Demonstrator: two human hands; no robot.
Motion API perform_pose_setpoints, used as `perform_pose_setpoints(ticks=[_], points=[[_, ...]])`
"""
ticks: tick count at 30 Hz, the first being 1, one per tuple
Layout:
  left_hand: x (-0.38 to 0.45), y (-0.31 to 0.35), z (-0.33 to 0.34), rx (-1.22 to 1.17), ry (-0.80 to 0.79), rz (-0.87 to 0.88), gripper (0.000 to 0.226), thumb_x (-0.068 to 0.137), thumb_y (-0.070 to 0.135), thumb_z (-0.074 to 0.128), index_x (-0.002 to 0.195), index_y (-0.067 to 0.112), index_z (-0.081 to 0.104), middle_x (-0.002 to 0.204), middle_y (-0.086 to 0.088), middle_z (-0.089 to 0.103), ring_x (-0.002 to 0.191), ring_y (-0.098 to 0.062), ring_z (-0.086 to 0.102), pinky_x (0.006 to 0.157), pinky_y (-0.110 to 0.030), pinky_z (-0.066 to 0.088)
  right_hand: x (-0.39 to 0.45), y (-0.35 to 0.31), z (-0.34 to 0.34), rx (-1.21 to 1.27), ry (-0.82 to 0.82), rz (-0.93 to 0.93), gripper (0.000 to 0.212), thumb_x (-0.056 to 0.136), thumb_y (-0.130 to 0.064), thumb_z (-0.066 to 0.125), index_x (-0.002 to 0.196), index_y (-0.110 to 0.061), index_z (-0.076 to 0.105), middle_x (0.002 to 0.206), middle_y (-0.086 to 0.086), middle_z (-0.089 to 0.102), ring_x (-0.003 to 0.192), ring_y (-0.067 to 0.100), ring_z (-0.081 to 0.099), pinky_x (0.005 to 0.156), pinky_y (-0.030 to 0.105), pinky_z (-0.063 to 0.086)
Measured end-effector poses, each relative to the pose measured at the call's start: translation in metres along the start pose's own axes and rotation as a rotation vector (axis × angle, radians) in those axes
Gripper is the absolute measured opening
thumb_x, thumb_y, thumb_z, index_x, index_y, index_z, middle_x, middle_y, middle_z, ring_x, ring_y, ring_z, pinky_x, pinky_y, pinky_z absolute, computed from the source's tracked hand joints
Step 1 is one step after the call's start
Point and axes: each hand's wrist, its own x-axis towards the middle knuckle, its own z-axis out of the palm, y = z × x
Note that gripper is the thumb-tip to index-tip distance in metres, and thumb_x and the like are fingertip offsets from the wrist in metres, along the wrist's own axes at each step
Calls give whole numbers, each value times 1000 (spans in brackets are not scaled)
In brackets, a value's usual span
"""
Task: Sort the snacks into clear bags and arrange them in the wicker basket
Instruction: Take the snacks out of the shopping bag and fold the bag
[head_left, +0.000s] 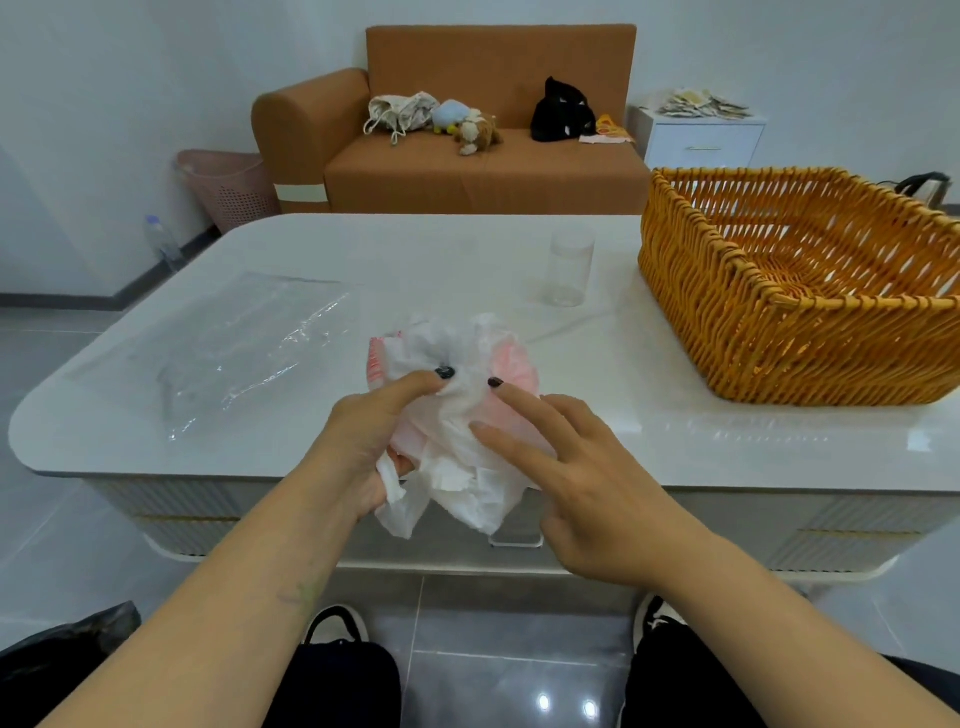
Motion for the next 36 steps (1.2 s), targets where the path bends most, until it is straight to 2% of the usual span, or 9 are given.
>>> perform_pose_setpoints(ticks=[6, 9, 11, 13, 17, 23, 28, 32, 36], points=[[5, 10, -14, -98, -35, -18, 27, 77, 14, 73, 103, 7, 72, 94, -13, 71, 87, -25, 69, 79, -37, 58, -2, 6, -26, -14, 128, -61, 94, 73, -3, 68, 152, -24, 21, 161, 11, 7, 147, 34, 12, 114, 50, 29], [6, 8, -16, -114, -100, -102, 62, 63, 13, 81, 122, 5, 67, 111, -14, 70, 105, -26, 67, 96, -39, 53, -1, 8, -28, -48, 237, -88, 85, 82, -11, 74, 149, -24, 24, 158, 13, 15, 146, 36, 16, 113, 52, 30], [3, 5, -12, -100, -185, -146, 48, 62, 6, 78, 109, 2, 73, 94, -14, 73, 87, -22, 73, 75, -30, 59, 0, 7, -23, -25, 292, -119, 72, 86, -11, 72, 145, -20, 31, 153, 16, 28, 143, 36, 25, 110, 50, 35], [-3, 3, -5, -66, -209, -168, 24, 63, 5, 76, 87, 2, 76, 76, -12, 73, 68, -19, 73, 59, -25, 57, -1, 5, -20, 5, 337, -134, 55, 90, -11, 69, 138, -15, 43, 141, 18, 45, 136, 35, 39, 105, 45, 43], [5, -3, -9, -12, -179, -111, 50, 66, 13, 76, 115, 3, 70, 112, -18, 70, 102, -29, 69, 92, -39, 55, 0, 6, -24, 28, 423, -141, 15, 93, -9, 62, 103, -2, 71, 105, 15, 66, 109, 33, 61, 71, 41, 56], [-3, -7, 1, 245, -133, 198, 13, 77, 19, 76, 73, 12, 67, 64, -5, 67, 56, -17, 64, 52, -25, 53, -2, 1, -28, 587, 372, 168, 6, 86, -12, 66, 89, -15, 69, 81, -21, 60, 73, -2, 53, 64, 9, 38], [-18, -1, 11, 524, -186, 488, 10, 87, 12, 68, 86, 21, 70, 72, 11, 73, 67, 1, 68, 58, -11, 51, 5, -4, -42, 1088, 450, 585, 29, 79, -4, 75, 99, -23, 63, 85, -8, 73, 78, 9, 68, 67, 22, 54], [-20, -2, 14, 563, -321, 479, 14, 89, 6, 63, 92, 18, 69, 75, 10, 74, 73, -2, 70, 63, -12, 52, 7, -2, -38, 1136, 553, 781, 39, 73, -14, 80, 103, -27, 61, 92, -5, 72, 86, 13, 69, 71, 26, 57], [-20, -3, 11, 458, -422, 379, 13, 90, 7, 57, 93, 13, 69, 75, 3, 73, 70, -10, 70, 63, -19, 54, 7, 8, -32, 1338, 332, 874, 80, 59, -43, 86, 129, -24, 53, 126, 1, 63, 111, 19, 63, 90, 39, 54]])
